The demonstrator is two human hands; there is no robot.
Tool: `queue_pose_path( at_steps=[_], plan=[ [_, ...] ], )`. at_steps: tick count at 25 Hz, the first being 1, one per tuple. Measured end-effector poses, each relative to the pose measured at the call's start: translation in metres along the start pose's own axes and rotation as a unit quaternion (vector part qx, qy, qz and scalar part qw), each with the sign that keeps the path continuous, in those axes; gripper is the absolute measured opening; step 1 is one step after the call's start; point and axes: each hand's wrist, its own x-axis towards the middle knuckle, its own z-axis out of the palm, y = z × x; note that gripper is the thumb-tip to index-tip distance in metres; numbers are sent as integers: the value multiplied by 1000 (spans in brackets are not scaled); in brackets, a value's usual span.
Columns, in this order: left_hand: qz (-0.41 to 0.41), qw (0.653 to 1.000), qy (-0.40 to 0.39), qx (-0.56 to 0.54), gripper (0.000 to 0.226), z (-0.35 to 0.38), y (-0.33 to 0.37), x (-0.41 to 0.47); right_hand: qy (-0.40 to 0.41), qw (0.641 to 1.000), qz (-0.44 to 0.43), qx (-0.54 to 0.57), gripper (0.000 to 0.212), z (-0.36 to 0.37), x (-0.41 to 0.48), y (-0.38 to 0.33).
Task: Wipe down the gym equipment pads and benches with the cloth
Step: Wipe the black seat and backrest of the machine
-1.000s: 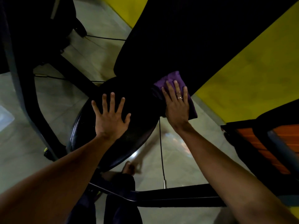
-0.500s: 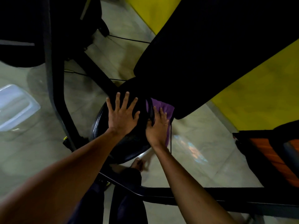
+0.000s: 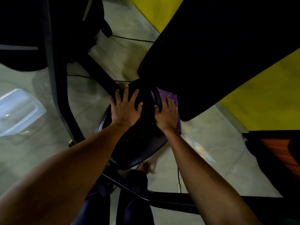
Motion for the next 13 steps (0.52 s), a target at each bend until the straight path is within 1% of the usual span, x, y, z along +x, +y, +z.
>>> queue_pose_path(
  at_steps=[2, 3, 5, 7, 9, 11, 13],
  plan=[
    [-2, 1000, 16, 3, 65, 2, 1, -3, 24, 999, 45, 9, 64, 9, -30, -4],
    [-5, 1000, 19, 5, 65, 4, 2, -3, 26, 998, 48, 8, 65, 14, -43, -11],
    [-10, 999, 27, 14, 66, 6, 2, -2, 3, 1000, 11, 3, 67, 19, -47, -27],
    [-3, 998, 35, 44, 66, 8, 1, -2, -32, 999, -44, 3, 63, 14, -23, -40],
    [3, 997, 26, 73, 69, 11, -1, 0, -71, 995, -69, 24, 61, 8, 15, -51],
    [-2, 997, 31, 70, 70, 12, -1, 1, -106, 991, -84, 15, 62, 4, 51, -60],
    [-6, 997, 55, 57, 67, 11, -2, 4, -127, 986, -112, -2, 63, 4, 79, -64]
  ],
)
